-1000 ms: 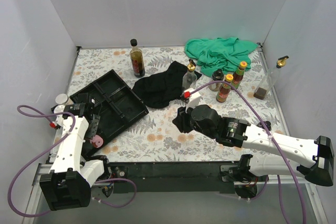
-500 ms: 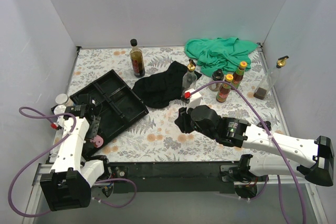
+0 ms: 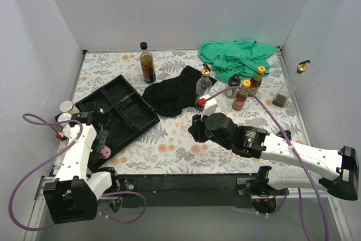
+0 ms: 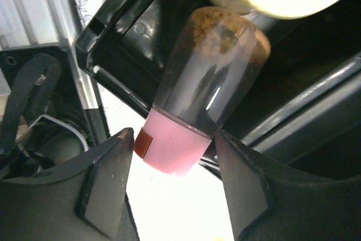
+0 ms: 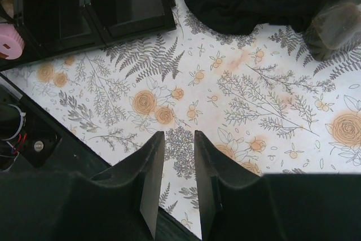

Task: Organize the condiment bottles
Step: Adjust the bottle in the storage box.

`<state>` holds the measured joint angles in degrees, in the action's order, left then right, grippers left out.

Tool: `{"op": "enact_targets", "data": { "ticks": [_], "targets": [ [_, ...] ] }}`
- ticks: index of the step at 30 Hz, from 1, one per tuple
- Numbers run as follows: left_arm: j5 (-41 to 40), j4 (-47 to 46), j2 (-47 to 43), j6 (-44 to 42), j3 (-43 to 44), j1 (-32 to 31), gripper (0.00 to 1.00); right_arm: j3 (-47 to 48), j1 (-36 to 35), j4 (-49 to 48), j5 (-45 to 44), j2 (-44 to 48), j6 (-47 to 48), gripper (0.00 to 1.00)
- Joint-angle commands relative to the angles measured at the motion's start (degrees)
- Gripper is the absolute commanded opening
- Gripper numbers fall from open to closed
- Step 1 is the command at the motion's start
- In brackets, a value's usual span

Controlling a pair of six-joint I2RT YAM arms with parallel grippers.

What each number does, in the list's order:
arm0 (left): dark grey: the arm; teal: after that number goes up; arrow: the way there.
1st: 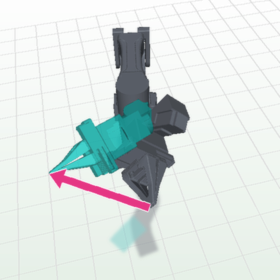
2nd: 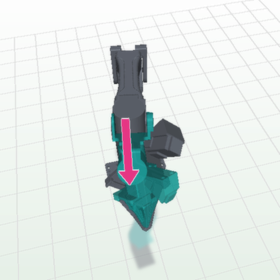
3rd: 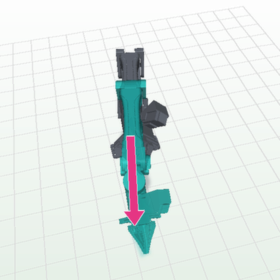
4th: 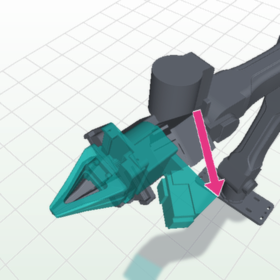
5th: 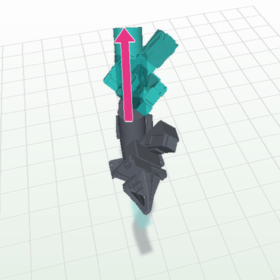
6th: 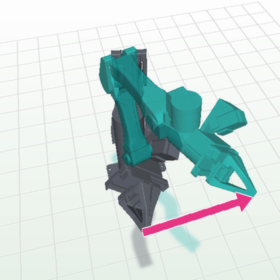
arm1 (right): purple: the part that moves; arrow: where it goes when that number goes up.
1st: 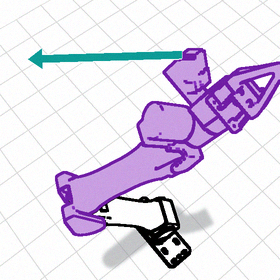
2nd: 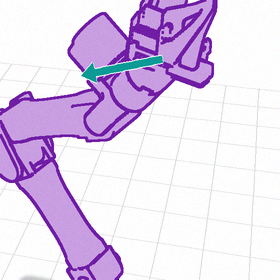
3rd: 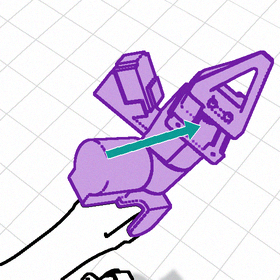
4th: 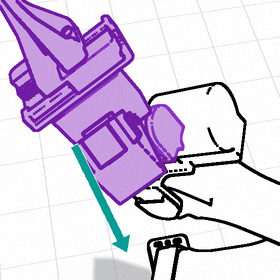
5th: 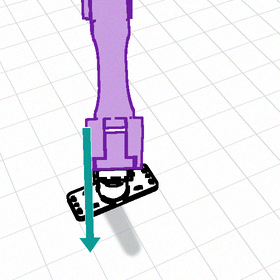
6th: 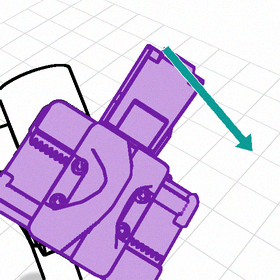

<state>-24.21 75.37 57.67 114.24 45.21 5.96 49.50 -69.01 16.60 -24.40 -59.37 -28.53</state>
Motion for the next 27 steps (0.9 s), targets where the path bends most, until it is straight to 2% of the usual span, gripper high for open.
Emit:
{"op": "enact_targets", "data": {
  "ticks": [1, 5, 9, 19, 25, 27],
  "targets": [
    [-2.4, 4.3, 1.8, 9.7, 3.1, 0.2, 0.64, 2.4, 0.1, -0.7, -2.3, 0.4, 0.1, 0.37],
    [-4.8, 4.3, 2.9, 9.7, 4.3, 0.2, 0.64, 2.4, 0.1, -0.4, -2.4, 0.7, 0.0, 0.37],
    [-3.0, 3.4, 4.3, 9.7, 2.2, 0.3, 0.76, 2.5, 0.1, 0.0, -2.8, 1.3, 0.0, 0.37],
    [0.1, 0.1, 4.6, 9.3, -1.3, 0.2, 0.77, 2.4, 0.0, 0.2, -4.2, 2.2, 0.4, 0.37],
    [-0.2, 1.1, 4.6, 9.2, 0.9, 0.3, 0.63, 2.6, 0.1, 0.2, -4.5, 2.0, 0.8, 0.37],
    [-0.4, 1.5, 4.3, 9.2, 2.1, 0.2, 0.52, 2.4, 0.1, 0.3, -4.5, 2.2, 0.6, 0.37]
  ]
}}
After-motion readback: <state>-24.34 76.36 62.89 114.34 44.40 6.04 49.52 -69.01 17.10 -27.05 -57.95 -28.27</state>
